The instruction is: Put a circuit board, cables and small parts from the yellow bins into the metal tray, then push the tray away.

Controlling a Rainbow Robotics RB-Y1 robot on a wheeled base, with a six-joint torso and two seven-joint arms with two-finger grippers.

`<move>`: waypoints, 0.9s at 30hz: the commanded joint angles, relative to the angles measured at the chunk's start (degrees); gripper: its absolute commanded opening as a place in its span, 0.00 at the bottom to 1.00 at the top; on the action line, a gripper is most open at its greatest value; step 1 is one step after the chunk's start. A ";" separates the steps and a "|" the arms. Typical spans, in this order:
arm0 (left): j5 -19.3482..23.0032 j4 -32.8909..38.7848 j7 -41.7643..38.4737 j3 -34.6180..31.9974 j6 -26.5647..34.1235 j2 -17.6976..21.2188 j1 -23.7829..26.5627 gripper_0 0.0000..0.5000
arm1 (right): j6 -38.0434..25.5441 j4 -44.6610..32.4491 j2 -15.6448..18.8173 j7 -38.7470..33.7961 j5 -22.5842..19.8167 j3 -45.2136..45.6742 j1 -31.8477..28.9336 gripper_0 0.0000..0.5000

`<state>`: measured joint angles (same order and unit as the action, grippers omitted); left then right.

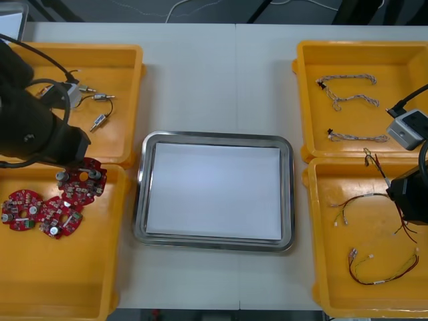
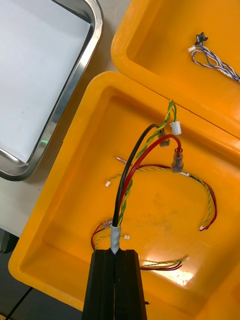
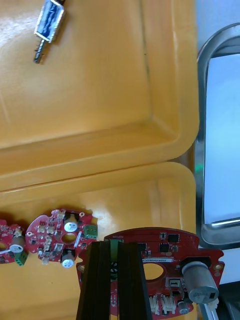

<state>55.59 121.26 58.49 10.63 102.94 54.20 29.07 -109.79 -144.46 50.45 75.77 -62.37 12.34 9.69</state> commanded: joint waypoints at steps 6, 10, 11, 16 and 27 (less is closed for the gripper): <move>-1.01 -1.02 -15.25 8.35 -0.46 -0.32 8.73 0.00 | -0.21 -1.53 2.20 1.75 -0.12 1.28 1.30 0.00; -1.01 -1.02 -18.33 10.81 -0.29 -0.94 10.92 0.00 | -0.21 -1.53 2.20 1.75 -0.12 1.28 1.30 0.00; -1.01 -0.93 -19.21 11.43 -0.11 -1.03 12.07 0.00 | -0.21 -1.53 2.20 1.75 -0.12 1.28 1.30 0.00; 0.05 -1.20 -20.08 12.04 3.40 -0.94 17.34 0.00 | -0.21 -1.53 2.20 1.75 -0.12 1.28 1.30 0.00; 3.21 -0.85 -21.75 13.01 4.55 -0.85 22.09 0.00 | -0.21 -1.53 2.20 1.75 -0.12 1.28 1.30 0.00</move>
<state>57.92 119.92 38.93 22.40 107.35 53.82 48.23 -109.80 -144.48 50.45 75.77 -62.37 12.34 9.74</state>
